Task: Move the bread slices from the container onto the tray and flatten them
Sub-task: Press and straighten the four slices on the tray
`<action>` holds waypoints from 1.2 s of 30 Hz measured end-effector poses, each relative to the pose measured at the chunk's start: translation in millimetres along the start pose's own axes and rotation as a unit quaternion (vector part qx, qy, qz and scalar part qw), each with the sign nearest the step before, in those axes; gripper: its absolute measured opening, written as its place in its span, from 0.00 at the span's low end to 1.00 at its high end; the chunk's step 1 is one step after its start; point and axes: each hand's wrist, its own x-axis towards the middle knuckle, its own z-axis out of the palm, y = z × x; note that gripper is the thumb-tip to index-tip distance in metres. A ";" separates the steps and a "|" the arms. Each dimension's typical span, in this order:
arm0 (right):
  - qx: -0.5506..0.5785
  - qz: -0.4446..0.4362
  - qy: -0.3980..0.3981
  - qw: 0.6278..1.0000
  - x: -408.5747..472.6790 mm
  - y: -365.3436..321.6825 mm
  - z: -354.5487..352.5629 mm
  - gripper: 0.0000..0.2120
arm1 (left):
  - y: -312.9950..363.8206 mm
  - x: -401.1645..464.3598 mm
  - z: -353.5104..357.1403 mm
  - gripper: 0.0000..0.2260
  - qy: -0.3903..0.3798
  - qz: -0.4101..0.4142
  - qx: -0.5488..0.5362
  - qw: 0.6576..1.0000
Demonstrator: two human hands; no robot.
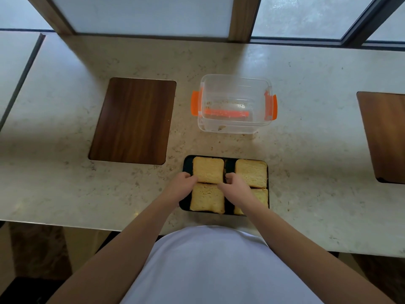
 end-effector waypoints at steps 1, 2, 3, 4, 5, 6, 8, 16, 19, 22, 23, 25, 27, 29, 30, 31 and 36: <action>0.005 0.002 0.000 1.000 -2.6 4.7 -0.3 0.31 | -1.5 0.7 -0.9 0.11 -0.002 -0.006 -0.005 1.000; 0.012 0.009 -0.006 1.000 -5.4 9.1 0.6 0.30 | -3.2 1.4 -1.3 0.11 -0.008 -0.013 -0.008 1.000; 0.021 0.020 -0.016 0.999 -8.2 13.5 2.4 0.29 | -4.9 1.1 -1.2 0.11 -0.014 -0.023 -0.010 1.000; 0.030 0.029 -0.029 0.999 -11.3 16.8 4.6 0.28 | -6.4 0.6 -0.5 0.11 -0.020 -0.031 -0.011 0.999; 0.036 0.037 -0.038 0.998 -13.7 18.9 6.8 0.28 | -7.4 0.0 0.5 0.09 -0.021 -0.035 -0.010 0.999; 0.040 0.040 -0.041 0.998 -14.9 19.9 9.0 0.28 | -8.6 -0.4 1.4 0.08 -0.018 -0.034 -0.007 0.999; 0.047 0.040 -0.040 0.997 -14.7 19.8 12.4 0.28 | -10.7 -1.0 1.5 0.07 -0.012 -0.026 -0.005 1.000; 0.061 0.038 -0.026 0.997 -7.9 13.0 10.1 0.27 | -14.1 -2.5 -1.1 0.01 0.001 0.014 0.022 1.000; 0.063 0.027 -0.004 0.998 -2.8 8.6 6.7 0.28 | -8.7 -3.4 -0.5 0.03 0.006 0.037 0.038 0.999; 0.064 0.035 -0.014 0.997 0.5 7.0 6.7 0.29 | -3.9 -3.2 1.4 0.05 0.004 0.032 0.043 0.999; 0.066 0.038 -0.018 0.997 1.4 6.5 7.8 0.30 | -2.3 -3.5 1.8 0.05 0.004 0.027 0.047 0.999; 0.072 0.037 -0.021 0.996 2.7 4.7 10.2 0.30 | -0.2 -2.8 1.6 0.05 0.000 0.021 0.048 0.999; 0.075 0.032 -0.028 0.996 2.3 2.2 12.7 0.28 | -0.2 -1.0 -1.1 0.06 -0.003 0.012 0.046 0.999; 0.077 0.027 -0.039 0.996 0.8 1.8 14.4 0.27 | -1.4 1.3 -4.9 0.07 -0.003 0.004 0.048 0.999; 0.078 0.027 -0.042 0.996 -0.2 2.0 14.2 0.27 | -2.3 3.4 -5.7 0.08 -0.002 0.003 0.051 0.999; 0.080 0.027 -0.043 0.996 -0.9 2.2 13.5 0.27 | -2.1 4.3 -5.9 0.10 0.000 0.002 0.053 0.999; 0.081 0.032 -0.046 0.995 0.1 2.0 9.1 0.30 | 0.7 4.7 -3.2 0.08 -0.010 0.000 0.067 0.998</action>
